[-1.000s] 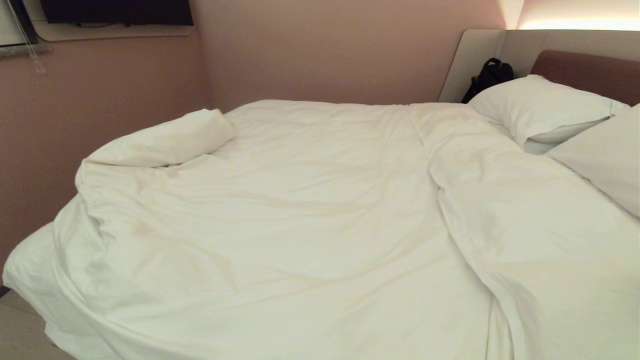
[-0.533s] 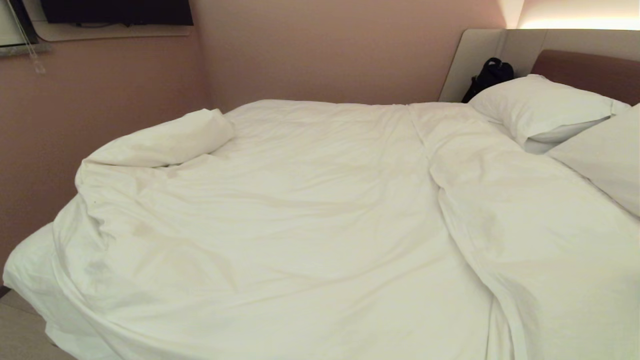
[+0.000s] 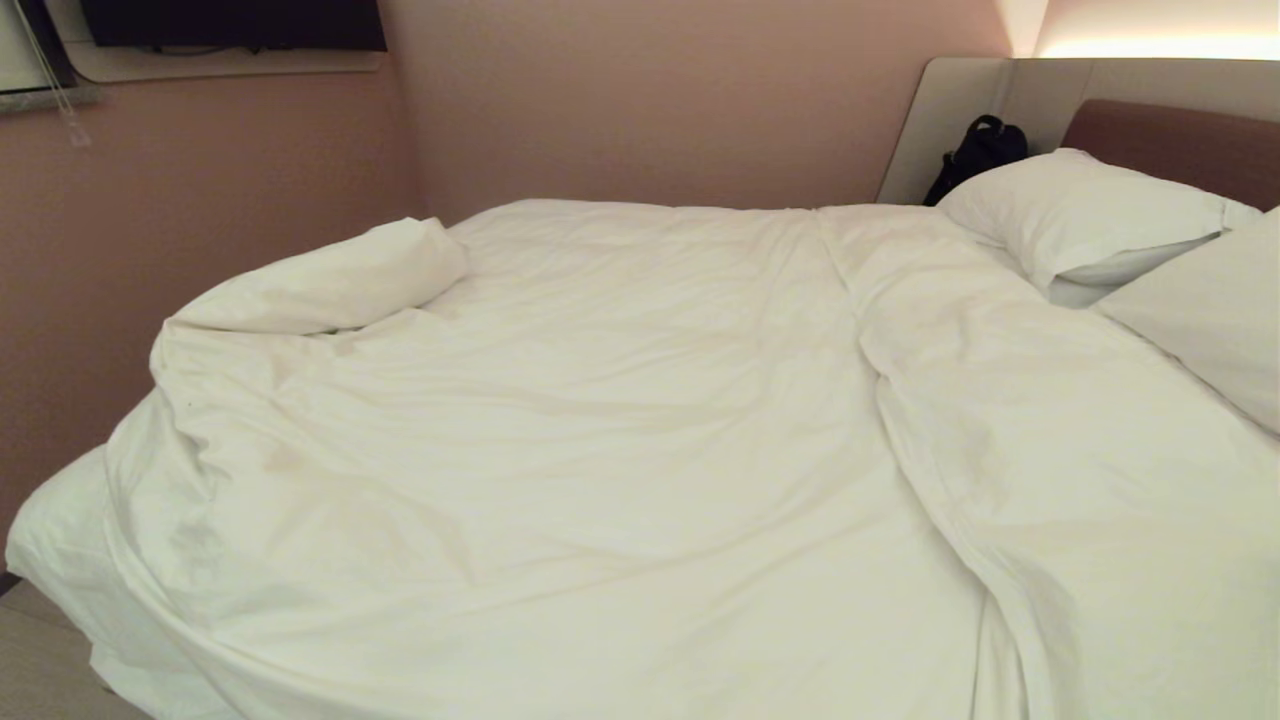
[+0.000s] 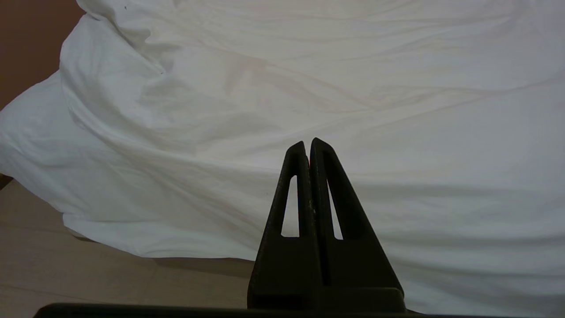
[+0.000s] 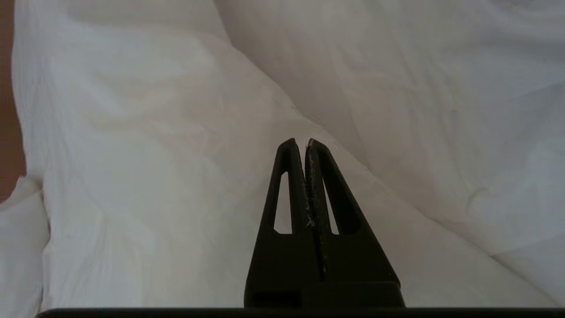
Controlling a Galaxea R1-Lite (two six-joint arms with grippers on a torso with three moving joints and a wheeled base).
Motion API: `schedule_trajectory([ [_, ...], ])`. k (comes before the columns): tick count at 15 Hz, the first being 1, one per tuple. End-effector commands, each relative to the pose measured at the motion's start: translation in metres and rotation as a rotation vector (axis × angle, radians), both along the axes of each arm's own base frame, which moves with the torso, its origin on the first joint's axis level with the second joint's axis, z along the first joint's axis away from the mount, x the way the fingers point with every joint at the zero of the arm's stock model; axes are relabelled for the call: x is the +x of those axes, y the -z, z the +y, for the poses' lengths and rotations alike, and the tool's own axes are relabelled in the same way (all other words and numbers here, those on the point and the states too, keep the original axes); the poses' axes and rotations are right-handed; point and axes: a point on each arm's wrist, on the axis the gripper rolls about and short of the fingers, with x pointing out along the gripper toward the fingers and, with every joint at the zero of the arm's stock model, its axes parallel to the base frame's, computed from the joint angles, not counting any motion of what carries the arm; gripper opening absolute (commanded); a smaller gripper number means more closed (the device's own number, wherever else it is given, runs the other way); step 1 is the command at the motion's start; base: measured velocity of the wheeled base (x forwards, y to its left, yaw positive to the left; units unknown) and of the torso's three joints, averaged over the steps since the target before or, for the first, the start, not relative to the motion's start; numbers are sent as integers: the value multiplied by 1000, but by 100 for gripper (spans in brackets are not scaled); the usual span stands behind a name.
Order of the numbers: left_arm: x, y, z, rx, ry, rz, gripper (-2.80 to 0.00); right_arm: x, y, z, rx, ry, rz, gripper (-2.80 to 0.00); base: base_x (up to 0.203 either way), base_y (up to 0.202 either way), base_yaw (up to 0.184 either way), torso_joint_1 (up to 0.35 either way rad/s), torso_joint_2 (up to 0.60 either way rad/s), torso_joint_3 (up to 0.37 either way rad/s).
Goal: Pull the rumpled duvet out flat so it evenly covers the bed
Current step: Flatten the corners of the folded blanket
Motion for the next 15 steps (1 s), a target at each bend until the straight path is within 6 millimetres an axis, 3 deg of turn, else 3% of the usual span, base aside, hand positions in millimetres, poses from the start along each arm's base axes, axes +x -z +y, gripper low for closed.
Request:
schedule_trajectory([
  [1,0,0,0,-1,0,0,-280,3,13,-4,-9,-103,-29,0,0,0,0,0,0,0],
  [5,0,0,0,0,0,-1,-280,6,29,-9,-9,-196,-68,0,0,0,0,0,0,0],
  [15,0,0,0,0,0,0,-280,-17,44,-26,-8,-342,-303,0,0,0,0,0,0,0],
])
